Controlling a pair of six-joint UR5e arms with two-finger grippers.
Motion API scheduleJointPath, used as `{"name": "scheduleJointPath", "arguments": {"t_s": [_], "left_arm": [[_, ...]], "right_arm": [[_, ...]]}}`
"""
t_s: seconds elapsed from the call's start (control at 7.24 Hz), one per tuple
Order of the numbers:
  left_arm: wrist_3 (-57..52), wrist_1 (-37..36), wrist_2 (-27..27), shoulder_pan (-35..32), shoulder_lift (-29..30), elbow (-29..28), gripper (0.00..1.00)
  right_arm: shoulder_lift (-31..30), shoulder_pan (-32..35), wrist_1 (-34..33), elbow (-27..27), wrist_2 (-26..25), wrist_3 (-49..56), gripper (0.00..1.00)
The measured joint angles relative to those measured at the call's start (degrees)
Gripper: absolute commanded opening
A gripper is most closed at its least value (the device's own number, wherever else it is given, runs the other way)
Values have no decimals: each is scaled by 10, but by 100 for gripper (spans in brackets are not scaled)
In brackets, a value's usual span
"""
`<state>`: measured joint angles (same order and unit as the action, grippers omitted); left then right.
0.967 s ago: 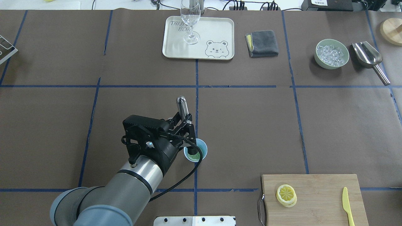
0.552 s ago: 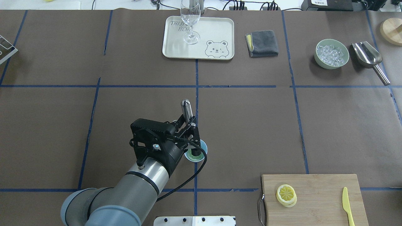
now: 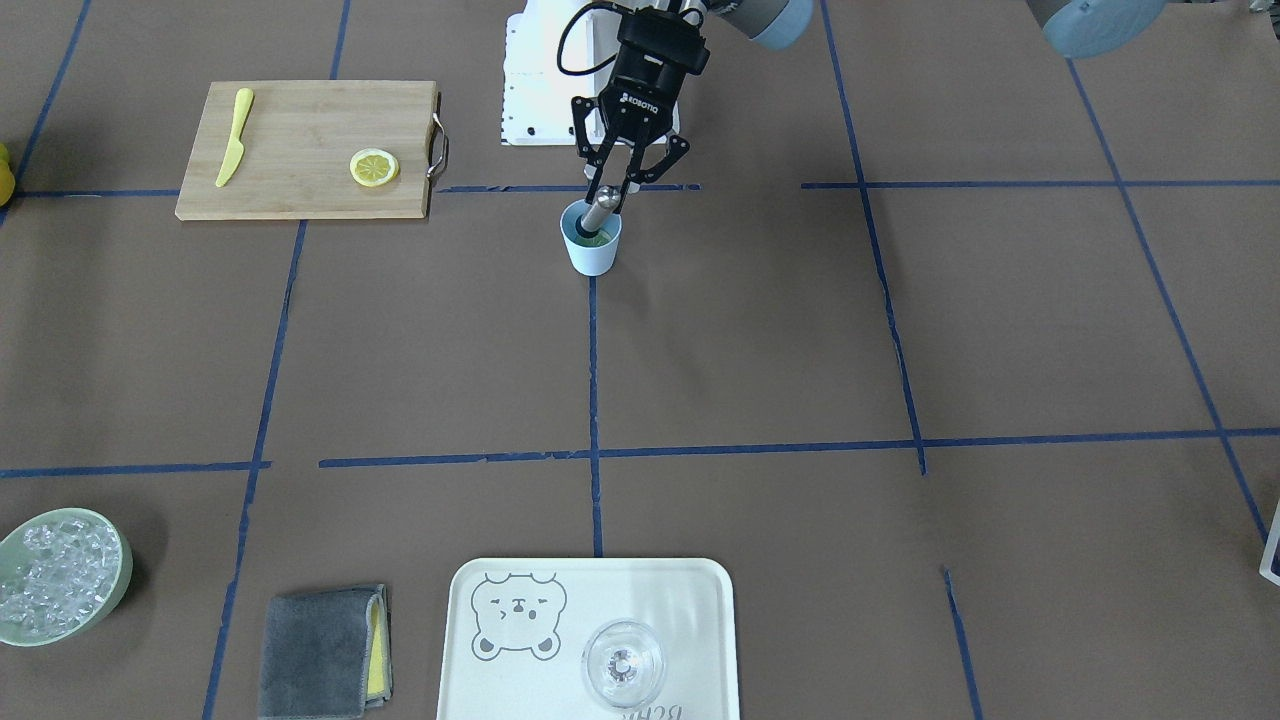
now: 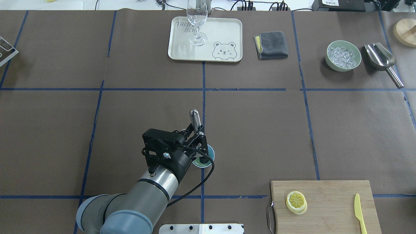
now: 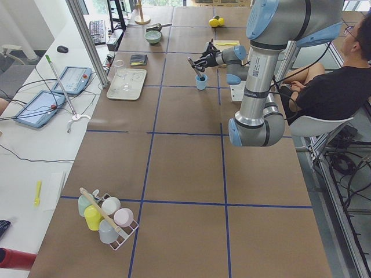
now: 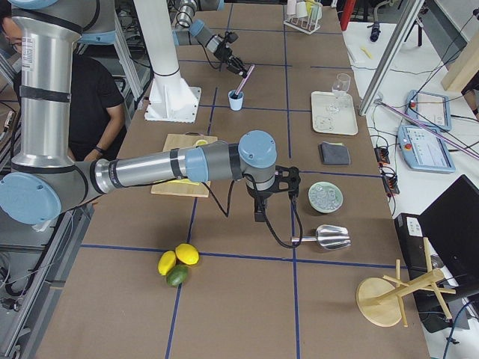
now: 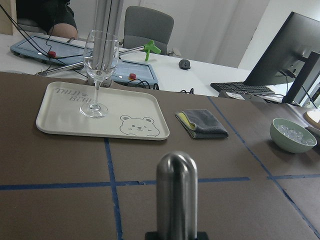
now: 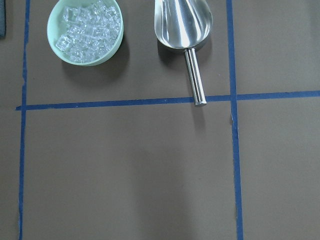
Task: Squeeze lemon into cup
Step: 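Stir the cup contents with the rod held in the left gripper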
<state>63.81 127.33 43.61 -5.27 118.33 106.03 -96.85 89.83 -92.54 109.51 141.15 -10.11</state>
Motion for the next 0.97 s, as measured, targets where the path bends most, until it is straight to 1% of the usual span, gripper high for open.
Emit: {"name": "scheduleJointPath", "arguments": {"t_s": [0.28, 0.41, 0.69, 0.97], "left_arm": [[0, 38, 1, 0, 0, -31, 0], [-4, 48, 1, 0, 0, -33, 0], [-28, 54, 1, -3, -1, -8, 0], [-68, 54, 1, -7, -5, 33, 0]], "right_arm": [[0, 3, -1, 2, 0, 0, 100], [0, 4, -2, 5, 0, 0, 100], [0, 6, -3, 11, 1, -1, 100], [-3, 6, -3, 13, 1, -1, 100]]}}
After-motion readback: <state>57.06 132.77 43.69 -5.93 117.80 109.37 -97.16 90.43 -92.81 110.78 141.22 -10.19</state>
